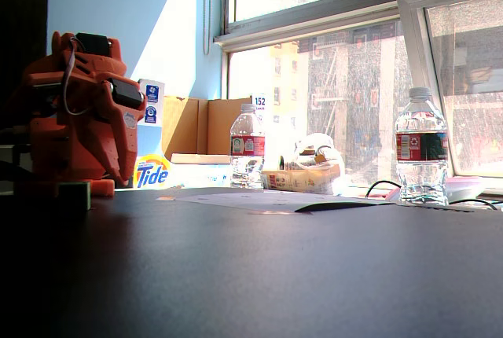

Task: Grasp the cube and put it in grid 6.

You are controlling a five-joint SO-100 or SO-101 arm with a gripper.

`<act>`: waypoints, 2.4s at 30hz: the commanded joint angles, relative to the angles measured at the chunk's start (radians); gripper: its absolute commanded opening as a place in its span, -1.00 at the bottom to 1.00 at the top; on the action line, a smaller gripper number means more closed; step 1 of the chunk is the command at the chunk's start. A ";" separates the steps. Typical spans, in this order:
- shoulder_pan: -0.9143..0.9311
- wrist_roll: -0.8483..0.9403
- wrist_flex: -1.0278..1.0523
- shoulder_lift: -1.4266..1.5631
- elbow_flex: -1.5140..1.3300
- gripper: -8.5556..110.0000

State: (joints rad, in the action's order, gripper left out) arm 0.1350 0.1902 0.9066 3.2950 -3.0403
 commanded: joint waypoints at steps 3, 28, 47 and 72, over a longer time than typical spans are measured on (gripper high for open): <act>0.005 -0.092 0.046 0.006 -0.006 -0.85; 0.011 -0.101 0.046 0.006 -0.006 -0.85; 0.084 -0.112 0.008 -0.212 0.135 -0.64; 0.219 -0.167 -0.112 -0.758 0.436 -0.49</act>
State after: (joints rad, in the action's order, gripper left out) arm 0.3513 0.0199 0.8191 2.5663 -2.6615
